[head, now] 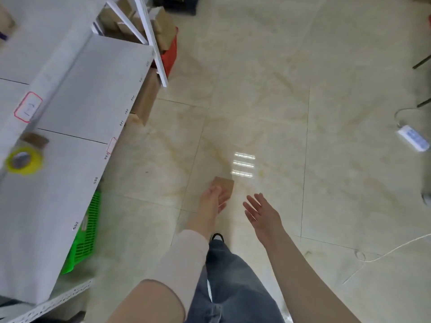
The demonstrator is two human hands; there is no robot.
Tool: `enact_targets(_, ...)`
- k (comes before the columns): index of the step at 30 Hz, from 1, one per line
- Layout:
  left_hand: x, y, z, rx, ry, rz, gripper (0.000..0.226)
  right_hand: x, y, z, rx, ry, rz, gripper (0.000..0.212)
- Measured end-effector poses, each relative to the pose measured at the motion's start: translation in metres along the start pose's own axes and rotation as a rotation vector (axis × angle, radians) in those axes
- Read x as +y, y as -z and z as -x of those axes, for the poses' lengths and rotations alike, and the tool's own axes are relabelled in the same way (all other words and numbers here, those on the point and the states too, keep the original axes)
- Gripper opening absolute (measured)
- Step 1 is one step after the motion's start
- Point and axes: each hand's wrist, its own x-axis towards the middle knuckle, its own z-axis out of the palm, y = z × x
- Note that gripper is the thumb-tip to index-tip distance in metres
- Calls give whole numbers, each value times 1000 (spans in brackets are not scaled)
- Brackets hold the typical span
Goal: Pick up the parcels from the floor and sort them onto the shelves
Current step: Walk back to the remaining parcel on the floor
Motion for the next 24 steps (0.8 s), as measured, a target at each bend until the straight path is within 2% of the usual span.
enact_targets(9, 6, 11, -99, -9, 132, -143, 39, 11, -10, -95, 153, -43, -14, 30)
enact_targets(12, -7, 21, -141, 30, 199, -199, 38, 27, -10, -135, 188, -85, 74, 41)
enact_targets(15, -16, 26, -187, -9, 218, -289, 37, 37, -9, -176, 206, -99, 195, 48)
enact_targets(17, -33, 29, -233, -35, 214, -349, 33, 47, -4, -221, 191, -90, 253, 50)
enact_targets(20, -80, 40, -327, -22, 214, -465, 48, 72, 11, -312, 165, -66, 425, 51)
enact_targets(24, -150, 53, -449, -10, 222, -566, 57, 118, 46, -451, 176, -59, 591, 58)
